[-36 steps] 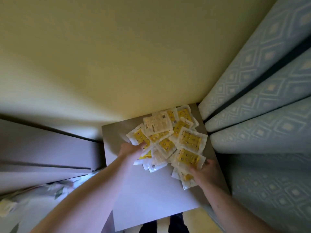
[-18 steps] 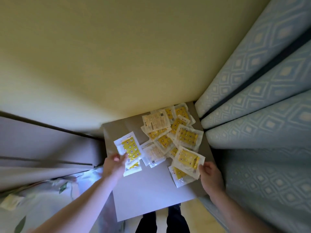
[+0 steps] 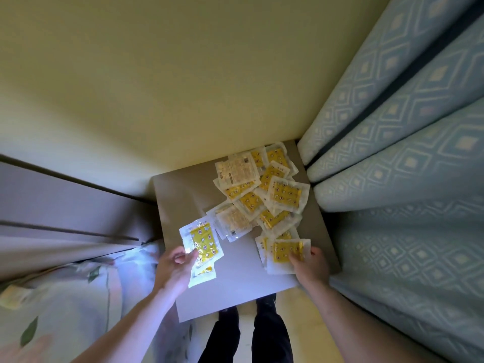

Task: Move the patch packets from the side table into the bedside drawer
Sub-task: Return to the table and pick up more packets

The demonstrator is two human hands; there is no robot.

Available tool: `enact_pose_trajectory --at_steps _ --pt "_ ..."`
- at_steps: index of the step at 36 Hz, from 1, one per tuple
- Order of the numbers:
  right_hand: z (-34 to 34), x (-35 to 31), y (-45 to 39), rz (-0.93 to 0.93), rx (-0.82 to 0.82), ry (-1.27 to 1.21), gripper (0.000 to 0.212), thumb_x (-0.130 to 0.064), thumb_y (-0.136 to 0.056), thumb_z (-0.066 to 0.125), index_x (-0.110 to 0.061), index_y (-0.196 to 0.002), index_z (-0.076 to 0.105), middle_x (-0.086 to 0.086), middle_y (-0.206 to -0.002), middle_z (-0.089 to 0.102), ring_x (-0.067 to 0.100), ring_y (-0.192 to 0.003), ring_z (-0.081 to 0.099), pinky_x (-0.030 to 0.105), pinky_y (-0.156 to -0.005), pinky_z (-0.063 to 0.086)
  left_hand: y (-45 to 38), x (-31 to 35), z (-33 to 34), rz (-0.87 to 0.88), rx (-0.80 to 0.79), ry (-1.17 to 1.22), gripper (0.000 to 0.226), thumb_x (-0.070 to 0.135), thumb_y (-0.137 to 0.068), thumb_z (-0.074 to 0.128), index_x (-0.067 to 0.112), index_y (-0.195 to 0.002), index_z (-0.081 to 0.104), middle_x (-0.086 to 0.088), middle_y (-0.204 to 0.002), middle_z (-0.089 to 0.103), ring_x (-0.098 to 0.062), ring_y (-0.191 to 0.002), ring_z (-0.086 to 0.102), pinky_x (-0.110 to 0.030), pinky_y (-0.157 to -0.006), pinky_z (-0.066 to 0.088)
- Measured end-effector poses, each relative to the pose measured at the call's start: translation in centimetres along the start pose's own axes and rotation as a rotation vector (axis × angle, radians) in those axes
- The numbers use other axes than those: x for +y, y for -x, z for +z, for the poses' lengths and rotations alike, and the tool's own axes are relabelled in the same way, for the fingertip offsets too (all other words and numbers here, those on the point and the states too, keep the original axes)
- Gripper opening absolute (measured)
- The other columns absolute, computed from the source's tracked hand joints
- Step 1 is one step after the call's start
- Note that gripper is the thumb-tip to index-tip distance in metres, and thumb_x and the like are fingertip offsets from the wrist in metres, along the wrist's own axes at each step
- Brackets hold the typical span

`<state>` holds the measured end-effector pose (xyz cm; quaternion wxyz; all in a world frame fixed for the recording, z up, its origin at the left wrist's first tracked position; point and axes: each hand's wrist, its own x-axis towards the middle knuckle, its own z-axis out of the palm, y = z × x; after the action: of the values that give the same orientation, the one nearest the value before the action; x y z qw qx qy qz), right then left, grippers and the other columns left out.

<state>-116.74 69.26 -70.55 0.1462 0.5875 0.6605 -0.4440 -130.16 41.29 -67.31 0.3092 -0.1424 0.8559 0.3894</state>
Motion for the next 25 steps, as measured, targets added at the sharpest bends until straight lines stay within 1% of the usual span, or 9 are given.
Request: enact_pose_trajectory --at_steps 3,6,9,11,13,16,19,22,25 --pt "0.1 0.2 0.3 0.050 -0.059 -0.033 0.044 -0.040 -0.084 0.076 -0.010 -0.114 0.066 0.006 -0.106 0.069 0.025 -0.092 0.065 0.034 -0.074 0.051 0.2 0.5 0.6 0.011 -0.001 -0.006 0.054 0.021 -0.090 0.073 0.020 -0.060 0.029 0.011 -0.047 0.026 -0.017 -0.055 0.030 -0.021 -0.046 0.021" --pt "-0.7 0.4 1.3 0.062 -0.130 -0.078 0.033 -0.034 -0.085 0.077 -0.009 -0.105 0.070 0.003 -0.097 0.072 0.022 -0.088 0.067 0.033 -0.070 0.053 0.7 1.4 0.7 0.016 -0.004 -0.021 0.052 0.023 -0.090 0.074 0.017 -0.061 0.030 0.009 -0.049 0.029 -0.019 -0.057 0.033 -0.025 -0.052 0.025" --pt "-2.4 -0.1 2.7 -0.061 -0.241 -0.036 0.008 -0.024 -0.085 0.078 -0.020 -0.091 0.074 -0.004 -0.086 0.076 0.018 -0.085 0.072 0.037 -0.075 0.060 1.4 2.4 0.4 0.028 -0.005 -0.005 0.051 0.023 -0.090 0.074 0.016 -0.062 0.031 0.003 -0.057 0.029 -0.020 -0.060 0.034 -0.029 -0.056 0.026" --pt "-3.7 -1.0 3.5 -0.158 -0.325 0.002 0.005 -0.021 -0.085 0.078 -0.024 -0.087 0.075 -0.009 -0.082 0.077 0.012 -0.083 0.073 0.031 -0.072 0.060 1.6 2.8 0.1 0.038 0.010 -0.001 0.050 0.024 -0.090 0.074 0.016 -0.063 0.032 0.002 -0.060 0.030 -0.021 -0.060 0.034 -0.027 -0.054 0.026" --pt "-4.9 -2.4 4.1 -0.206 -0.394 0.000 0.004 -0.020 -0.086 0.077 -0.022 -0.089 0.076 -0.010 -0.081 0.077 0.005 -0.078 0.073 0.021 -0.063 0.056 1.9 3.3 -0.4 0.043 0.022 0.002 0.048 0.025 -0.089 0.074 0.019 -0.063 0.034 0.001 -0.062 0.032 -0.021 -0.061 0.035 -0.028 -0.056 0.027" --pt "-6.1 -4.8 3.9 -0.241 -0.453 -0.050 0.010 -0.026 -0.086 0.078 -0.020 -0.094 0.078 -0.005 -0.088 0.078 0.011 -0.084 0.074 0.029 -0.073 0.060 2.2 3.6 -1.0 0.035 0.023 0.015 0.046 0.029 -0.089 0.073 0.021 -0.062 0.037 0.001 -0.060 0.035 -0.021 -0.060 0.036 -0.028 -0.054 0.027" --pt "-6.7 -7.6 2.9 -0.184 -0.427 -0.270 0.010 -0.016 -0.090 0.072 -0.017 -0.099 0.075 -0.004 -0.089 0.079 0.015 -0.086 0.074 0.023 -0.066 0.057 2.5 4.0 -1.5 -0.011 0.022 0.045 0.042 0.033 -0.092 0.070 0.008 -0.071 0.043 -0.002 -0.059 0.049 -0.014 -0.048 0.034 -0.023 -0.042 0.024" --pt "-6.5 -9.9 1.0 -0.163 -0.385 -0.439 0.026 -0.019 -0.091 0.070 -0.017 -0.117 0.070 0.002 -0.108 0.076 0.023 -0.103 0.071 0.037 -0.085 0.057 2.4 4.1 -1.7 -0.009 0.035 0.059 0.037 0.026 -0.095 0.068 0.009 -0.069 0.047 0.006 -0.059 0.054 -0.006 -0.044 0.040 -0.021 -0.043 0.029" --pt "-6.0 -11.3 -0.7 -0.168 -0.333 -0.457 0.030 -0.025 -0.093 0.068 -0.019 -0.122 0.068 0.003 -0.113 0.074 0.025 -0.107 0.068 0.042 -0.093 0.054 1.9 3.8 -1.8 -0.003 0.031 0.068 0.025 0.019 -0.095 0.067 0.002 -0.080 0.058 0.004 -0.063 0.056 -0.013 -0.059 0.051 -0.013 -0.042 0.029"
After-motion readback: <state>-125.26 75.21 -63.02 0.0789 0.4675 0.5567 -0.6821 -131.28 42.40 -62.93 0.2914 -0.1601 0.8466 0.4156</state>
